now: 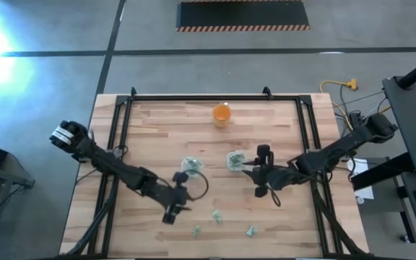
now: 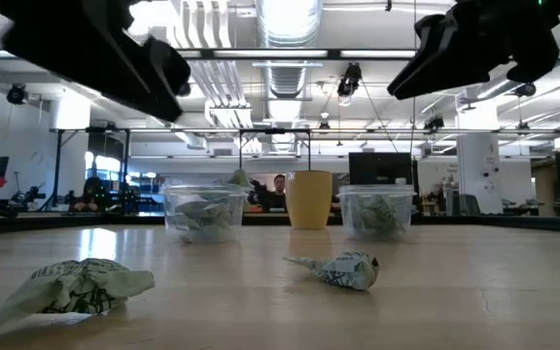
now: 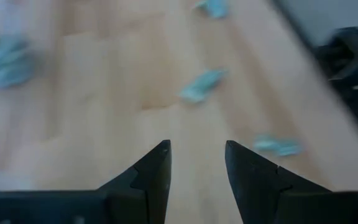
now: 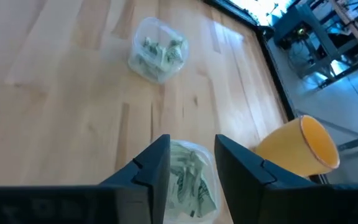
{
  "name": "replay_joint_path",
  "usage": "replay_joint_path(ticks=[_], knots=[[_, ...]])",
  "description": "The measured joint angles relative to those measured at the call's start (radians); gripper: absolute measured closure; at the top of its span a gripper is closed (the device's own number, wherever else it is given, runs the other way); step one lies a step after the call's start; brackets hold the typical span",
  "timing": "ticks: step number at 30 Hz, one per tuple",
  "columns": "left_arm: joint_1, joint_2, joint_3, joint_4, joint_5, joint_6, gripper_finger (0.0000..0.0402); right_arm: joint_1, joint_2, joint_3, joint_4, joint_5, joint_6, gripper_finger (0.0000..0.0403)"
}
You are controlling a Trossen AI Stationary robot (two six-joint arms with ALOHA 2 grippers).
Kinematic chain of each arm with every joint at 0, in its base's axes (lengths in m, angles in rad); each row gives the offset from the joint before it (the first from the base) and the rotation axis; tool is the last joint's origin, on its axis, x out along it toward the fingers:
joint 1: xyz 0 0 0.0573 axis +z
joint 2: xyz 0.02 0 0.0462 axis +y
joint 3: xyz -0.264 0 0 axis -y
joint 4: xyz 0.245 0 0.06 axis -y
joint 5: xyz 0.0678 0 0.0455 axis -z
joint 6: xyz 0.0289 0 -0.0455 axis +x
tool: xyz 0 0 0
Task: Pick and place items into bin
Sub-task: Put the green sweetener bag into the left transparent food container
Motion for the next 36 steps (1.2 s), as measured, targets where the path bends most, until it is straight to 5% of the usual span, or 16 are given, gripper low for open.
replay_joint_path(ticks=[10, 22, 36], knots=[[-0.122, 0.135, 0.007, 0.274, 0.041, -0.017, 0.0267, 0.000, 0.009, -0.002, -0.015, 0.000, 0.002, 0.0300], [-0.144, 0.318, 0.031, 0.353, 0.036, -0.234, 0.0267, 0.000, 0.008, -0.002, -0.013, 0.001, 0.002, 0.0301], [-0.144, 0.388, 0.045, 0.402, 0.036, -0.262, 0.0267, 0.000, 0.008, -0.001, -0.012, 0.001, 0.014, 0.0300]])
